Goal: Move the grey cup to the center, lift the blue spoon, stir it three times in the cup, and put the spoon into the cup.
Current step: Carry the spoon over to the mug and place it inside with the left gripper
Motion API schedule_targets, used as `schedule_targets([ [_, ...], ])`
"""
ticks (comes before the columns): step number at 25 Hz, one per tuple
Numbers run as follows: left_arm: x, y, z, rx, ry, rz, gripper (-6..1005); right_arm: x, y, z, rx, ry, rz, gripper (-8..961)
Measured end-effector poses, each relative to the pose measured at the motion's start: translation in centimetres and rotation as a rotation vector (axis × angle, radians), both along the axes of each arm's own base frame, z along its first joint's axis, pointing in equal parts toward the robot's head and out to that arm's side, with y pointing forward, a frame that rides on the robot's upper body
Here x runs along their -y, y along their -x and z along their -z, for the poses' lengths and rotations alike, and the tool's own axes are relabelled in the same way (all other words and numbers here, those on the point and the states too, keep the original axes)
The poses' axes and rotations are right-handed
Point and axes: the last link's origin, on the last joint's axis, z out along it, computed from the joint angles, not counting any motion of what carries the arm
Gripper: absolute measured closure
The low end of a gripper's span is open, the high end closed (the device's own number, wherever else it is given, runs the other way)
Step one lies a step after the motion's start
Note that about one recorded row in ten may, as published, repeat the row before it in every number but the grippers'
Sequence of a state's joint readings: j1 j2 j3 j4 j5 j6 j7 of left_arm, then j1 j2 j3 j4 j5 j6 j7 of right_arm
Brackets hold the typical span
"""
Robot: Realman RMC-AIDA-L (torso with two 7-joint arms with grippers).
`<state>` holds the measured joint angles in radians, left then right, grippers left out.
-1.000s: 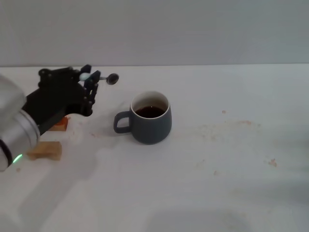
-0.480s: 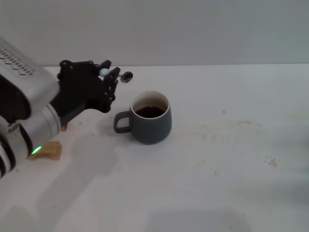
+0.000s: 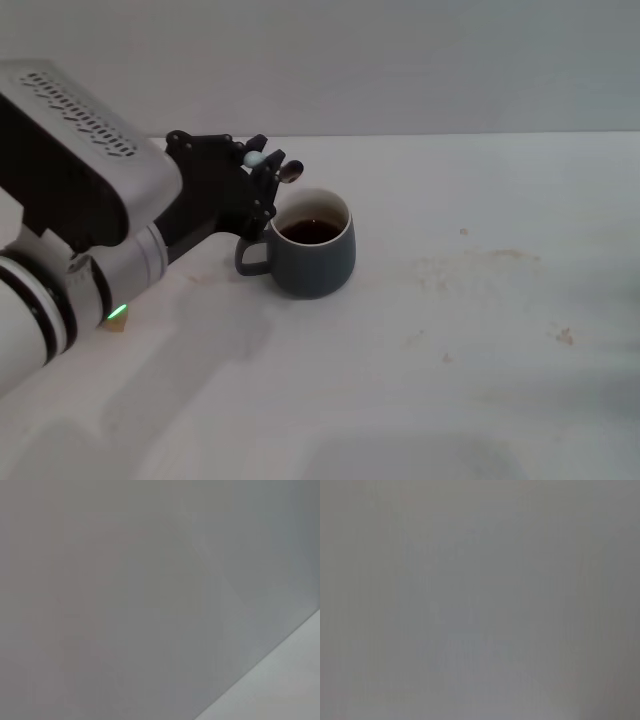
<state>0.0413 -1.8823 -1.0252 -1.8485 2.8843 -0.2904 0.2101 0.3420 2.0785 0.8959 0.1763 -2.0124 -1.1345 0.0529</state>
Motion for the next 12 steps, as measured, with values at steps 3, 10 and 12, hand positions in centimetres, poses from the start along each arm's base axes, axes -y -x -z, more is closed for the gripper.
schedule_targets([
  [3,-0.2,-0.1,0.4,-0.011,0.017,-0.011,853,0.0,0.0,-0.1,-0.003,-0.004,0.002,955],
  [10,-0.3,0.1,1.1,-0.028,0.046,-0.04,854,-0.1,-0.1,-0.2,-0.005,-0.01,0.005,954],
  [12,-0.4,0.4,1.4,-0.034,0.052,-0.056,854,-0.1,0.0,-0.2,-0.005,-0.01,0.004,954],
])
